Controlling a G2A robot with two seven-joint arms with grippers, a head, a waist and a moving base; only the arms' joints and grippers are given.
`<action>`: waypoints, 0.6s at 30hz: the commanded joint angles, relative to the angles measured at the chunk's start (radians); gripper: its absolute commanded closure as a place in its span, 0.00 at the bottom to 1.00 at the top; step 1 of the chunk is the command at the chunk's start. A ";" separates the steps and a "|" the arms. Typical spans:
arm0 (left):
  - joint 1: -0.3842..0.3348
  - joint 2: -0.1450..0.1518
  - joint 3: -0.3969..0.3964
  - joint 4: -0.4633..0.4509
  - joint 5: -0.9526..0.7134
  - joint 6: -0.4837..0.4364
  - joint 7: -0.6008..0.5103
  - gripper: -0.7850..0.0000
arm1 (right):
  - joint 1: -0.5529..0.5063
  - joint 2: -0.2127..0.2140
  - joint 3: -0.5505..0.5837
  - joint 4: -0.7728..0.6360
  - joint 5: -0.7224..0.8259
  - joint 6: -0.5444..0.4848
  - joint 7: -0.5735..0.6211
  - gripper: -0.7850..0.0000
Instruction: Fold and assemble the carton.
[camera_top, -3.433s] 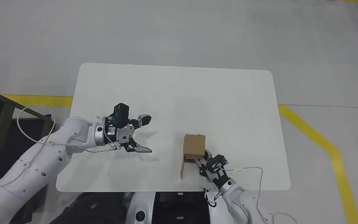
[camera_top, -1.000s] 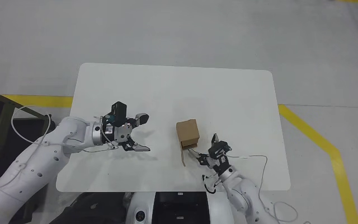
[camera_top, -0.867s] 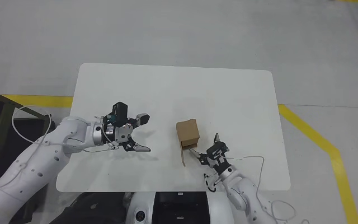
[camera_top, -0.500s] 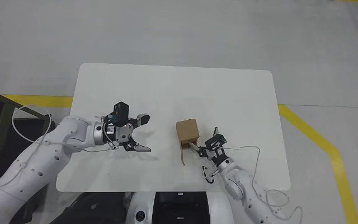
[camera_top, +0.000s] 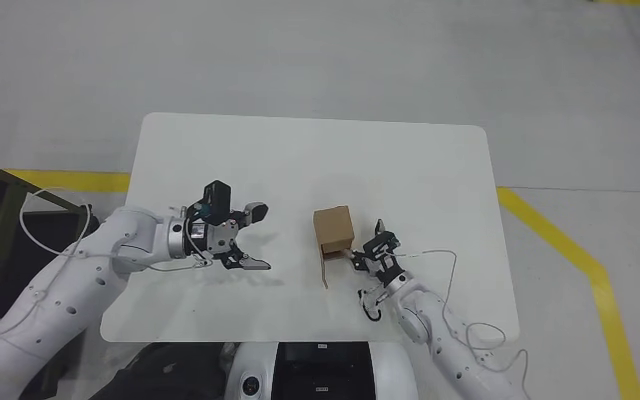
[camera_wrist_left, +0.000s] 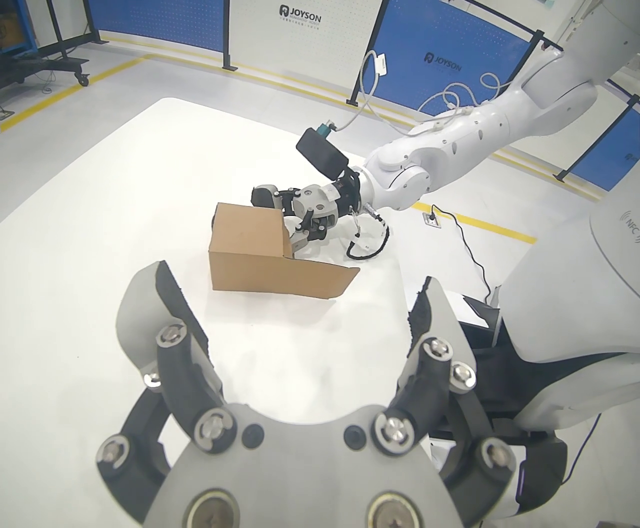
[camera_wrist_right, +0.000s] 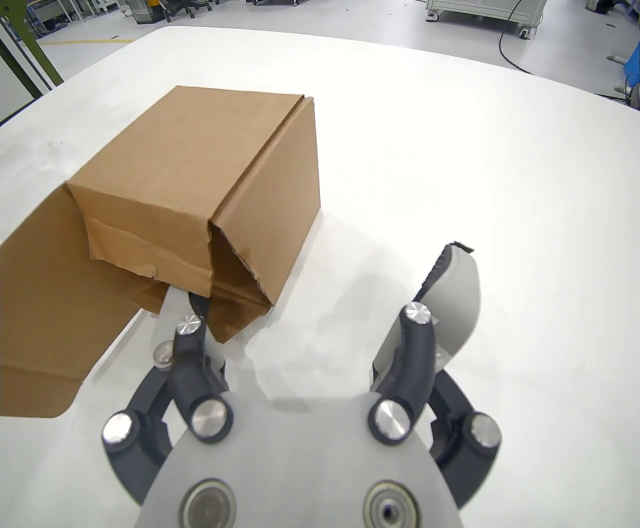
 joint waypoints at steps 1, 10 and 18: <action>-0.001 -0.002 -0.003 -0.003 -0.002 0.000 -0.008 0.00 | 0.014 -0.005 -0.010 0.003 -0.006 0.000 0.008 0.20; 0.007 -0.007 -0.026 -0.012 -0.016 0.000 -0.032 0.00 | -0.010 -0.003 -0.006 -0.104 -0.017 -0.030 0.071 0.24; 0.008 -0.014 -0.029 -0.018 -0.023 0.000 -0.046 0.00 | -0.042 0.007 0.027 -0.187 -0.030 -0.041 0.135 0.27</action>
